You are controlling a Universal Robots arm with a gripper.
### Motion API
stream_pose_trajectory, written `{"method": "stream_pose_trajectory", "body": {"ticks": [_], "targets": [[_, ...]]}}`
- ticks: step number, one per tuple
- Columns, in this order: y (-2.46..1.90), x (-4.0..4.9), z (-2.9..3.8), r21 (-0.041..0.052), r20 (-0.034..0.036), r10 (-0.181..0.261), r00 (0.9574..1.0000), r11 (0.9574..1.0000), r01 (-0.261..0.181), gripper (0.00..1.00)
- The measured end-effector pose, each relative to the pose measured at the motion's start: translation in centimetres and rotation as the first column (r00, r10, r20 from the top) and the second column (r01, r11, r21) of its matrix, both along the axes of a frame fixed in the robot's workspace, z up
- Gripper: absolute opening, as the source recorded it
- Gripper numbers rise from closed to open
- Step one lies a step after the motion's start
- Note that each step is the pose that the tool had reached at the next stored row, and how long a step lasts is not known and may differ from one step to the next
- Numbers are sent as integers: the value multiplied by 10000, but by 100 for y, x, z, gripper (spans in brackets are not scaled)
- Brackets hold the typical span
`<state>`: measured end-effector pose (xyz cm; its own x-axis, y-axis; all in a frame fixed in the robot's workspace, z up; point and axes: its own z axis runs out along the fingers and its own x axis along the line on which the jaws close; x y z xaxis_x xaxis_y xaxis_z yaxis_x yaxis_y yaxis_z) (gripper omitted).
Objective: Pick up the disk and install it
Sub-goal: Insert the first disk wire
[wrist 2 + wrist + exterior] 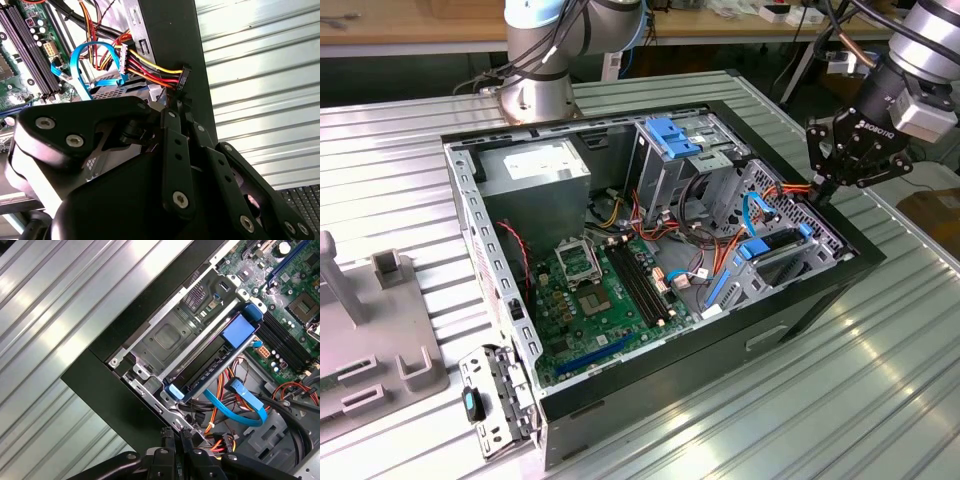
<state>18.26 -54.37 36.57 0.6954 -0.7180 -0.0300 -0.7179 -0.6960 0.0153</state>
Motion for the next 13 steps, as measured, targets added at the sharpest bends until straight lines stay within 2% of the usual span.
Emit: {"method": "stream_pose_trajectory", "body": {"ticks": [6,10,13], "targets": [[0,-2,2,4,3,16,10000,10000,-16,16],[0,-20,8,0,41,15,10000,10000,-15,16],[0,-21,8,0,42,14,10000,10000,-14,16]]}}
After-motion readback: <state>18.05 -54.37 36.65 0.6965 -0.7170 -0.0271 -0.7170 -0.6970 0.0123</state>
